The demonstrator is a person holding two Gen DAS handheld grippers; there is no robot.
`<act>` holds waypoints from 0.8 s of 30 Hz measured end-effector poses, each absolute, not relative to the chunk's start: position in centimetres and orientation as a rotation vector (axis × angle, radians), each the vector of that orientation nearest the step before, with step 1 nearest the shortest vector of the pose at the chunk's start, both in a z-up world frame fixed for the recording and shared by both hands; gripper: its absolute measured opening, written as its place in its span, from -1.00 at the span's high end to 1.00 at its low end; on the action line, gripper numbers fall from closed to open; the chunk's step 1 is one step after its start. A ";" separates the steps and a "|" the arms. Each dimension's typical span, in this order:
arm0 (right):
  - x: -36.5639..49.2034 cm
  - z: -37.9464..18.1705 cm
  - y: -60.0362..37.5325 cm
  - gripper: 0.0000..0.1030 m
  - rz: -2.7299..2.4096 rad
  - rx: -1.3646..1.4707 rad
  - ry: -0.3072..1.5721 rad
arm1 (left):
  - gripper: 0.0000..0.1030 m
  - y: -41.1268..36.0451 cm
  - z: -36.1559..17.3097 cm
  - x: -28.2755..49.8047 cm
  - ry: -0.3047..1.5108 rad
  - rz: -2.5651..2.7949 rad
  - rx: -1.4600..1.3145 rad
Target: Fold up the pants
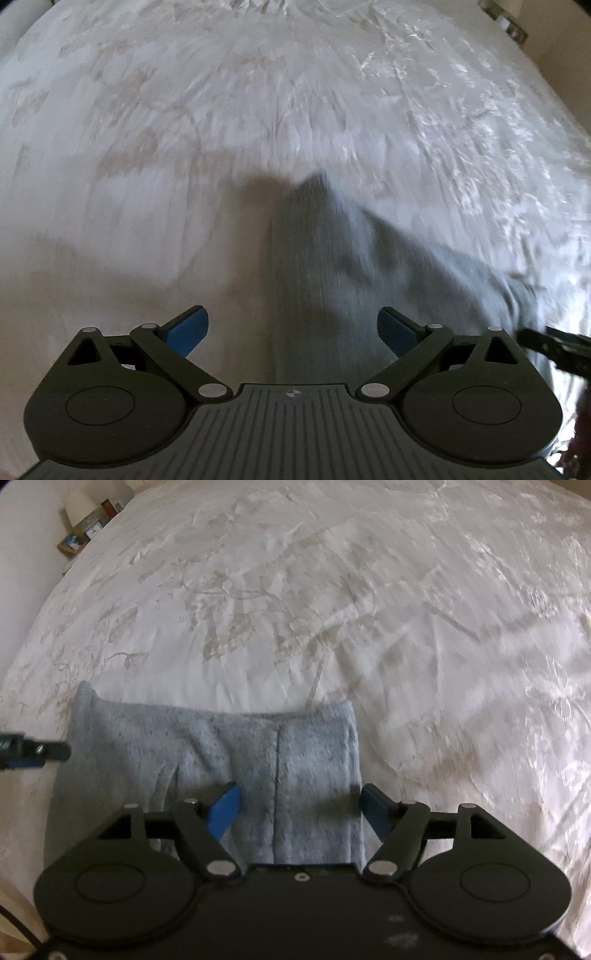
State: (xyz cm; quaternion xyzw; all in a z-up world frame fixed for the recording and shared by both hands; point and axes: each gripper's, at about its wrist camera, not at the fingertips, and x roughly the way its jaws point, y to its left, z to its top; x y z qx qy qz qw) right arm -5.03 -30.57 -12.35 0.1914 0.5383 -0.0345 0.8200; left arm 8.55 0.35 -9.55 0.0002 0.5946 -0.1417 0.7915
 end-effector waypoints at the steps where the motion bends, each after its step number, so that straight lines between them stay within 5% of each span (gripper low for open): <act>1: -5.3 -12.4 -30.6 -0.45 -0.071 0.414 1.150 | -0.93 0.7 -9.5 7.8 1.278 -0.307 -0.016; 17: -6.4 -14.2 -32.6 -0.66 -0.038 0.578 1.186 | -0.98 0.6 -13.8 5.4 1.391 -0.353 -0.094; 24: -6.0 -15.3 -33.1 -0.95 0.001 0.603 1.194 | -1.00 -1.9 -14.8 6.1 1.376 -0.354 -0.039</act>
